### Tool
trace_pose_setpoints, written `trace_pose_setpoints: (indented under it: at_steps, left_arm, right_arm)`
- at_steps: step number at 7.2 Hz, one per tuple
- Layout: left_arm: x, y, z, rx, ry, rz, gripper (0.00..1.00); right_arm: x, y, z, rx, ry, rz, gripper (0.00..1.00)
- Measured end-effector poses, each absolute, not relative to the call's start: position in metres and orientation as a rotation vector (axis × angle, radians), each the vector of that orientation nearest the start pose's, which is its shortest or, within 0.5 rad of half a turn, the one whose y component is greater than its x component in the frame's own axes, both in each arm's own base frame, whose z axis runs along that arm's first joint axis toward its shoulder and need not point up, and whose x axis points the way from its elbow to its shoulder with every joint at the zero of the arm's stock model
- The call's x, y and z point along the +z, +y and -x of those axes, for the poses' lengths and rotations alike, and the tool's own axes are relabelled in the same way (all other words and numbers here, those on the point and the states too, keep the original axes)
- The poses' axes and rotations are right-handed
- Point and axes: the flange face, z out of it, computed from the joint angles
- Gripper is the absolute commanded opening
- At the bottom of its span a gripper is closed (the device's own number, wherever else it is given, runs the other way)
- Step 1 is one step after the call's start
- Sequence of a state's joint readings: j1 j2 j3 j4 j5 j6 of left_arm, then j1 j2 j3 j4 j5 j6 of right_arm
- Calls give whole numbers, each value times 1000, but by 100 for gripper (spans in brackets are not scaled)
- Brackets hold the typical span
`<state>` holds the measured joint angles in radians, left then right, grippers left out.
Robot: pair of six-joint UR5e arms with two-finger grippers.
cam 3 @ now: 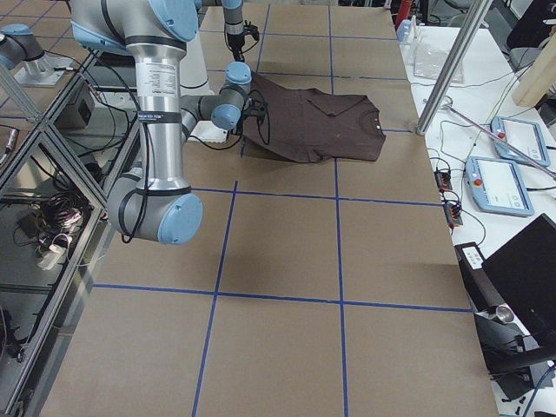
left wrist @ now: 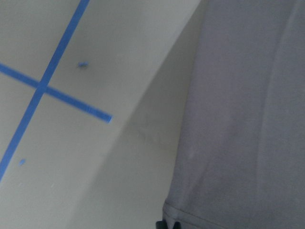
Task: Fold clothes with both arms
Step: 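Lift the hem with both grippers and fold it toward the collar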
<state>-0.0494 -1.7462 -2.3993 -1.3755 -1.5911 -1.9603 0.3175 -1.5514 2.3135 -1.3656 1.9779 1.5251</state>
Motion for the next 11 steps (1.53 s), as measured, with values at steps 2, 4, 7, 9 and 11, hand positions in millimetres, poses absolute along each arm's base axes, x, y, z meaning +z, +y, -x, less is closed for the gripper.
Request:
trace_pose_setpoints:
  at_steps: [2, 4, 7, 9, 11]
  left_arm:
    - [237, -154, -414, -411, 815, 162, 0]
    - [228, -187, -404, -426, 844, 103, 0]
    - [230, -274, -383, -438, 833, -32, 0]
    - [232, -352, -386, -443, 792, -107, 0]
    - [244, -428, -388, -463, 783, -183, 0]
  right_arm:
    - [278, -218, 366, 33, -1024, 188, 0]
    - [269, -244, 356, 42, -1055, 123, 0]
    - [279, -323, 338, 97, -1042, -14, 0]
    - [283, -401, 325, 149, -1033, -58, 0]
    - [279, -487, 341, 213, -1011, -62, 0]
